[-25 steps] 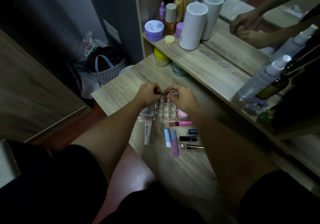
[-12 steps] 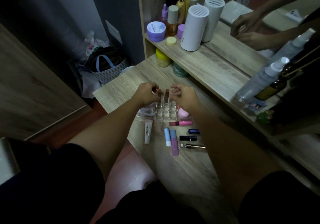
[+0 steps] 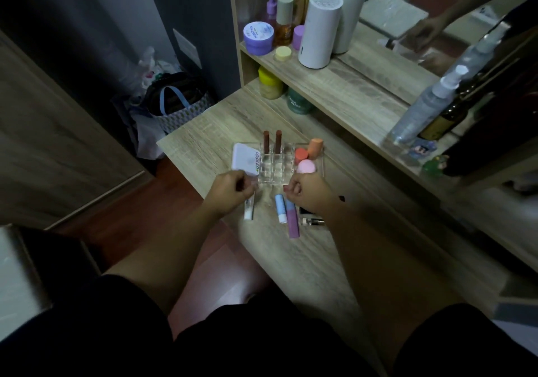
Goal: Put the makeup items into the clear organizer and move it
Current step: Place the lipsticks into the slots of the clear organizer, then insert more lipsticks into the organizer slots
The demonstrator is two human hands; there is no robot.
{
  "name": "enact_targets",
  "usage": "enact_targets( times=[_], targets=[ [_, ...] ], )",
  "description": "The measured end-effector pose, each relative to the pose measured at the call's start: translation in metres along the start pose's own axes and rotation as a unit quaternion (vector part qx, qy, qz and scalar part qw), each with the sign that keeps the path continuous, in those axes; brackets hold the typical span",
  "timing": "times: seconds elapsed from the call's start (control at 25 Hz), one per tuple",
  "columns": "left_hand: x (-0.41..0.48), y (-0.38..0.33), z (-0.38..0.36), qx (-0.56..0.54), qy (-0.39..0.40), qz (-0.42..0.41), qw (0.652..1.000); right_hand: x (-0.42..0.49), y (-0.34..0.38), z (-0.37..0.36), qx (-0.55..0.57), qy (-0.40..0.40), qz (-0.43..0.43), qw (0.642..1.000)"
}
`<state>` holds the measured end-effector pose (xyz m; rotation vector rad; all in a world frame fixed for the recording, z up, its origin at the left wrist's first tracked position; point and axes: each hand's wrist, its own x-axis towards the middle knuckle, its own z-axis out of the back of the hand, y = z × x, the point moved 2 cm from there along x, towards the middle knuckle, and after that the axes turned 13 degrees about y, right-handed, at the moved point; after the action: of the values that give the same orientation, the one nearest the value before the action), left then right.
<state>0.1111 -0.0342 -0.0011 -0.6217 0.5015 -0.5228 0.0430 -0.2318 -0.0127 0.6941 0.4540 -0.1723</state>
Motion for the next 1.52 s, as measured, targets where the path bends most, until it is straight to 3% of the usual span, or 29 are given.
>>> enact_targets(
  times=[0.2, 0.36, 0.52, 0.68, 0.8, 1.12, 1.32, 1.52],
  targets=[
    [-0.011, 0.012, -0.033, 0.01, 0.029, 0.104, 0.994, -0.006, 0.002, -0.008, -0.076, 0.012, -0.024, 0.997],
    [-0.01, 0.009, -0.047, 0.004, 0.036, 0.138, 0.99, -0.011, 0.005, -0.012, -0.056, -0.01, -0.021, 0.998],
    [-0.008, -0.006, -0.049, 0.046, -0.031, 0.043, 0.998, -0.014, -0.002, -0.003, -0.047, -0.053, -0.04, 0.997],
    [-0.007, -0.024, -0.066, 0.083, 0.077, -0.078, 0.991, -0.013, -0.013, 0.005, -0.094, -0.02, -0.029, 0.995],
    [-0.01, -0.03, -0.081, 0.102, 0.131, -0.104, 0.981, -0.012, -0.018, 0.009, -0.099, 0.006, -0.033, 0.994],
    [-0.011, -0.036, -0.09, 0.067, 0.083, -0.041, 0.993, -0.002, -0.017, 0.008, -0.183, 0.049, -0.035, 0.981],
    [-0.009, -0.039, -0.093, 0.04, 0.071, 0.002, 0.997, -0.002, -0.017, 0.003, -0.201, 0.025, -0.029, 0.979],
    [-0.004, -0.047, -0.092, 0.091, 0.085, 0.064, 0.99, 0.001, -0.019, 0.001, -0.217, 0.032, -0.029, 0.975]
  ],
)
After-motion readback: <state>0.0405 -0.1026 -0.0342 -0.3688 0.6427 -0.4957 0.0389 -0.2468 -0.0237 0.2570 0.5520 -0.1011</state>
